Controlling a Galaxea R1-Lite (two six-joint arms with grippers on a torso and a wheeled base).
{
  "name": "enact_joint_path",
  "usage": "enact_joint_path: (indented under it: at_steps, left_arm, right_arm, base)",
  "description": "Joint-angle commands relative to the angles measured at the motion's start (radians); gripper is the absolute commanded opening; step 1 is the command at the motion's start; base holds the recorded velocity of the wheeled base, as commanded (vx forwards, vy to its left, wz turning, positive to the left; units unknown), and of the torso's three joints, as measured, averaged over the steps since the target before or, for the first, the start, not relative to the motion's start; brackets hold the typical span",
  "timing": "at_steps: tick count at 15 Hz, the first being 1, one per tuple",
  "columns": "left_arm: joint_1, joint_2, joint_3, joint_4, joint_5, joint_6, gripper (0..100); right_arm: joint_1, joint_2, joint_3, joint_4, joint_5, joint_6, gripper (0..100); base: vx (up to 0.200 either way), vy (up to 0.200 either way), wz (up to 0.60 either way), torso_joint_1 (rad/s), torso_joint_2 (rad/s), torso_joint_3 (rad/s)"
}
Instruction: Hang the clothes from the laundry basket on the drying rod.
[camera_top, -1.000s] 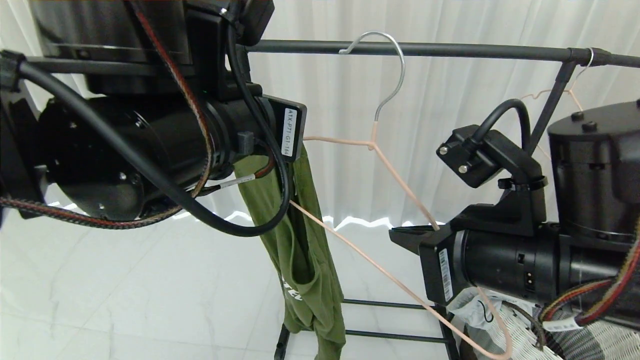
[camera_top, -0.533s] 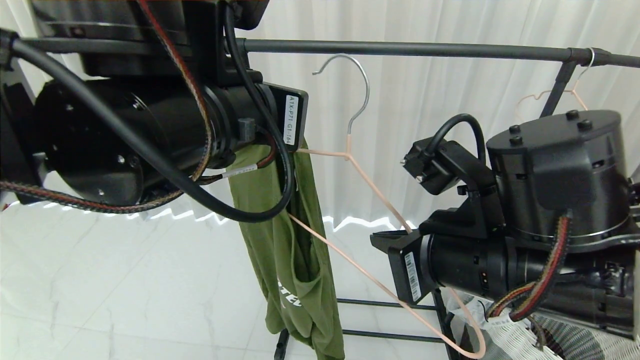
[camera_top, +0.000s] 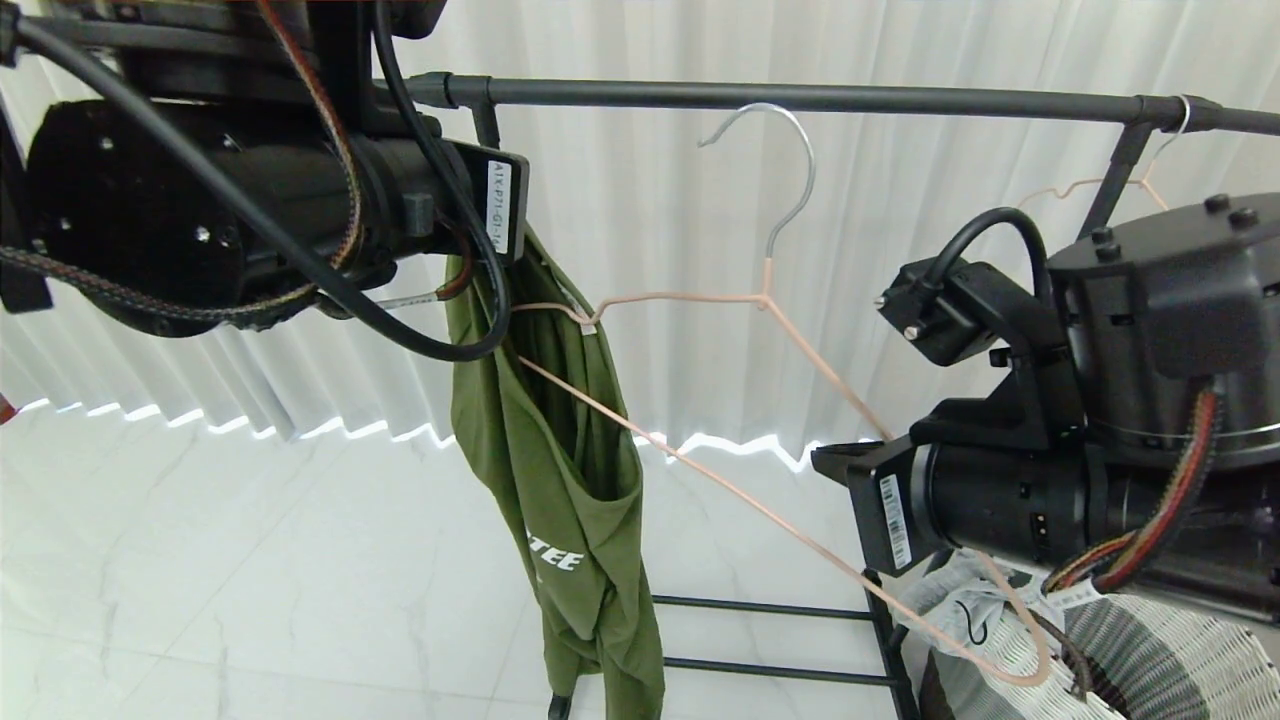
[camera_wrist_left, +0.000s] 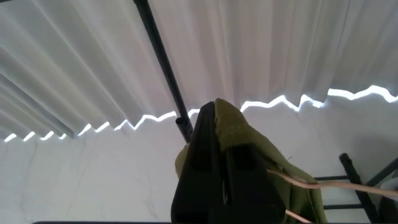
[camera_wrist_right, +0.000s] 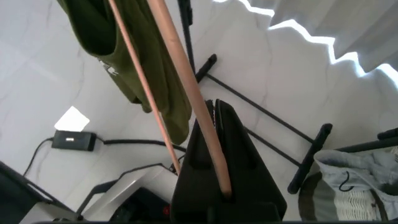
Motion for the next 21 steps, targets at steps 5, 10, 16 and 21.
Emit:
enact_joint_path:
  at_steps: [5, 10, 16, 21]
  left_arm:
    - [-0.089, 0.009, -0.013, -0.001, -0.001, -0.045, 0]
    - [-0.178, 0.029, -0.058, -0.001, -0.001, -0.094, 0]
    - [-0.198, 0.040, -0.101, -0.001, -0.001, -0.109, 0]
    - [-0.227, 0.036, -0.108, -0.001, -0.001, -0.120, 0]
  right_arm:
    - [-0.012, -0.011, -0.003, -0.059, -0.016, -0.001, 0]
    - [0.008, 0.018, -0.008, -0.107, -0.010, -0.001, 0]
    - [0.054, 0.081, -0.028, -0.168, -0.010, -0.001, 0]
    - [0.080, 0.136, -0.069, -0.179, -0.012, 0.019, 0]
  base:
    - [0.000, 0.000, 0.00, 0.000, 0.00, 0.000]
    - [0.000, 0.000, 0.00, 0.000, 0.00, 0.000]
    - [0.000, 0.000, 0.00, 0.000, 0.00, 0.000]
    - [0.000, 0.000, 0.00, 0.000, 0.00, 0.000]
